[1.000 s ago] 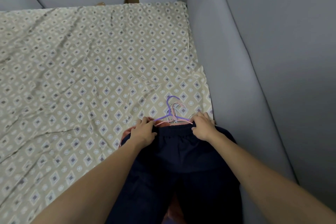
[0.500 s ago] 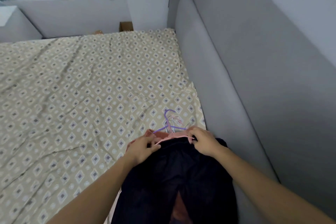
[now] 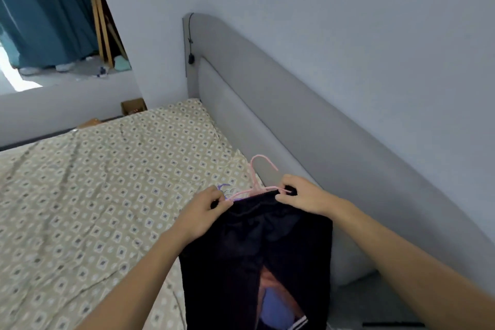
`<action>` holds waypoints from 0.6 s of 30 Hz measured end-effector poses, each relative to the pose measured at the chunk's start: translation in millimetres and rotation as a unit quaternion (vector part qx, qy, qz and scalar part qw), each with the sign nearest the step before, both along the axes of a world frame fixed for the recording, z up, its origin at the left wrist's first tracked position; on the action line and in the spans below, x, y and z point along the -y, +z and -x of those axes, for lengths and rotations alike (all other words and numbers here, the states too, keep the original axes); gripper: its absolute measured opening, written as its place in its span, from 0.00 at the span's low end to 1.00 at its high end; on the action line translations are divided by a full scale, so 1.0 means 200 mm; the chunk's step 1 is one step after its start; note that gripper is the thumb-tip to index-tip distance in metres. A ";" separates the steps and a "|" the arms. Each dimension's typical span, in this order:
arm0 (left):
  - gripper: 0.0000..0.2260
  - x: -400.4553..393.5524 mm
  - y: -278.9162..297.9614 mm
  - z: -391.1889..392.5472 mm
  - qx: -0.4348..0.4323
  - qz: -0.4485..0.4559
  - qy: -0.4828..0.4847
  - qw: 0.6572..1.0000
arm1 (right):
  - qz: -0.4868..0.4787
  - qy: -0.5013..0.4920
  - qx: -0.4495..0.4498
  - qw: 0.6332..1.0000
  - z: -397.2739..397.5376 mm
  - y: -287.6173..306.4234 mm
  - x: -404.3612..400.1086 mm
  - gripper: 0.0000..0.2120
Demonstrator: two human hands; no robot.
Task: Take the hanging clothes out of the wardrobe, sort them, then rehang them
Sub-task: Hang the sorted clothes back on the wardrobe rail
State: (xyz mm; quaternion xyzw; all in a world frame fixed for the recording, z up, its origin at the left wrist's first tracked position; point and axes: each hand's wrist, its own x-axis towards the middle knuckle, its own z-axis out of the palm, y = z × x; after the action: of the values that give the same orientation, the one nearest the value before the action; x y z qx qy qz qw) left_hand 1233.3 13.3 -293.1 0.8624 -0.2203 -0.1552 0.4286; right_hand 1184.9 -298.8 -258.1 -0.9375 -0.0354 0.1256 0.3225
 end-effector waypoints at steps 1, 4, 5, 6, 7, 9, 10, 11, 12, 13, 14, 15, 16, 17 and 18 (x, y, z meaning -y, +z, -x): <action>0.16 -0.01 0.06 0.02 0.018 -0.001 -0.013 1.000 | 0.006 -0.010 0.014 1.000 0.07 0.06 -0.03 0.13; 0.18 -0.05 0.23 0.13 0.067 -0.010 -0.059 0.996 | 0.011 -0.065 0.063 0.996 0.35 0.23 -0.11 0.17; 0.19 -0.05 0.28 0.19 0.085 -0.013 -0.074 0.994 | 0.009 -0.090 0.083 0.992 0.45 0.27 -0.13 0.17; 0.20 -0.05 0.33 0.24 0.102 -0.012 -0.088 0.991 | 0.010 -0.117 0.105 0.988 0.56 0.30 -0.15 0.17; 0.21 -0.04 0.38 0.29 0.116 -0.008 -0.099 0.988 | 0.012 -0.144 0.129 0.981 0.66 0.33 -0.16 0.18; 0.22 -0.01 0.47 0.38 0.144 0.003 -0.118 0.983 | 0.020 -0.196 0.174 0.965 0.85 0.39 -0.20 0.17; 0.22 0.01 0.50 0.42 0.158 0.006 -0.127 0.979 | 0.028 -0.221 0.194 0.955 0.95 0.42 -0.22 0.17; 0.22 0.03 0.54 0.47 0.174 0.008 -0.136 0.975 | 0.034 -0.246 0.214 0.945 1.05 0.44 -0.24 0.16; 0.21 0.05 0.58 0.52 0.189 0.015 -0.146 0.971 | 0.039 -0.268 0.232 0.934 1.14 0.47 -0.26 0.16; 0.20 0.07 0.63 0.58 0.202 0.024 -0.155 0.967 | 0.046 -0.289 0.248 0.923 1.23 0.49 -0.28 0.16; 0.18 0.09 0.67 0.64 0.215 0.033 -0.166 0.962 | 0.052 -0.311 0.260 0.913 1.33 0.51 -0.30 0.16; 0.16 0.11 0.71 0.70 0.226 0.038 -0.177 0.957 | 0.054 -0.332 0.269 0.903 1.42 0.53 -0.32 0.16; 0.15 0.13 0.74 0.77 0.236 0.041 -0.188 0.952 | 0.054 -0.352 0.277 0.892 1.52 0.55 -0.34 0.16; 0.16 0.14 0.77 0.82 0.248 0.041 -0.197 0.948 | 0.058 -0.370 0.287 0.882 1.61 0.58 -0.37 0.16; 0.16 0.16 0.80 0.88 0.262 0.039 -0.206 0.942 | 0.065 -0.389 0.295 0.871 1.70 0.59 -0.40 0.16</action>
State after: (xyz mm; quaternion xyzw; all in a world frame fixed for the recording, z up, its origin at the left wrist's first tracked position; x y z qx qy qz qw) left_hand 1057.0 -18.0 -133.4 0.7912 -0.5031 -0.0002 0.3478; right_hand 843.9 -219.4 -139.2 -0.8879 0.2464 -0.2903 0.2583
